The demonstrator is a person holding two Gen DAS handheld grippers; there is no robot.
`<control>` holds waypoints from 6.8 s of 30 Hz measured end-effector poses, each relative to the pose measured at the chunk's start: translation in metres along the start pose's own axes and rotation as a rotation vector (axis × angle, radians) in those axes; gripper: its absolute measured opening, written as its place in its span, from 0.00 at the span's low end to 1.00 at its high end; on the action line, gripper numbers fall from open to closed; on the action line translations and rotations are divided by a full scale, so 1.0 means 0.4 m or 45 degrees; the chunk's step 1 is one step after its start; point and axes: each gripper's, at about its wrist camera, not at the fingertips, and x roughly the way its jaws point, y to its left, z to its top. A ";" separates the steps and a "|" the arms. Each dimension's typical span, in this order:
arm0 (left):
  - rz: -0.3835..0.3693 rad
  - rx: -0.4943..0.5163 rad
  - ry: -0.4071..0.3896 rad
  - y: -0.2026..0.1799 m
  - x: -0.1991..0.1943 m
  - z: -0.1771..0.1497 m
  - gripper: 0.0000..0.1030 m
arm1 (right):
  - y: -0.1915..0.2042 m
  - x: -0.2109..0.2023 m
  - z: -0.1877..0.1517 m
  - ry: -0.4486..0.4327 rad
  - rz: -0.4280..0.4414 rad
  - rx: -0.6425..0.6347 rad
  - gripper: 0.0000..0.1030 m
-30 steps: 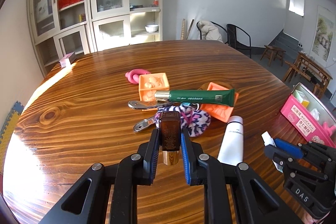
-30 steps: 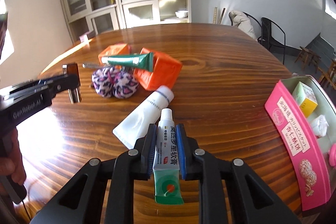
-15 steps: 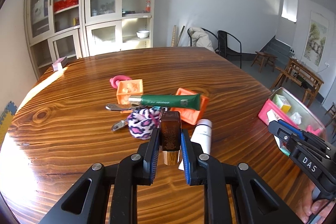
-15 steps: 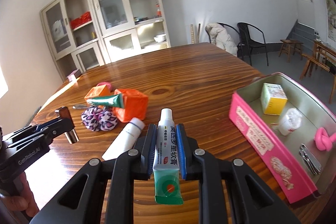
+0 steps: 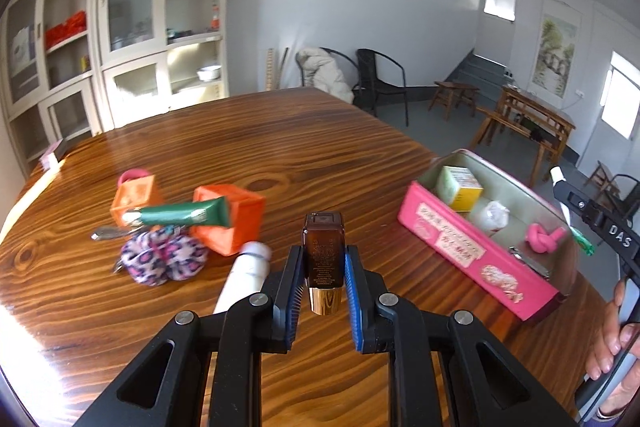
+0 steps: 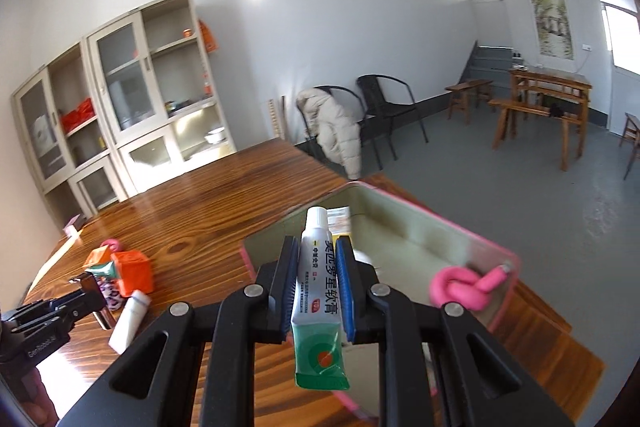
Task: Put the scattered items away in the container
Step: 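Carry the bottle with the left tool while the right tool drops the toothpaste into the tin, then open the left tool over the pink tin to drop the brown bottle, then move both open tools back over the items on the table, then grasp the white blue-striped tube with the right tool, then grasp the leopard-print scrunchie with the left tool while the right tool holds the tube, then carry the white tube into the pink tin and release it while the left tool holds the scrunchie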
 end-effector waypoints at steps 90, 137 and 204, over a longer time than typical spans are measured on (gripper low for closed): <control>0.330 -0.378 0.020 0.390 -0.072 -0.140 0.86 | 0.384 0.151 -0.113 0.327 0.376 -0.307 0.77; 0.315 -0.335 0.141 0.390 0.001 -0.147 0.86 | 0.490 0.290 -0.206 0.593 0.320 -0.406 0.34; 0.261 -0.397 -0.045 0.297 -0.092 -0.103 0.58 | 0.354 0.255 -0.132 0.488 0.331 -0.176 0.34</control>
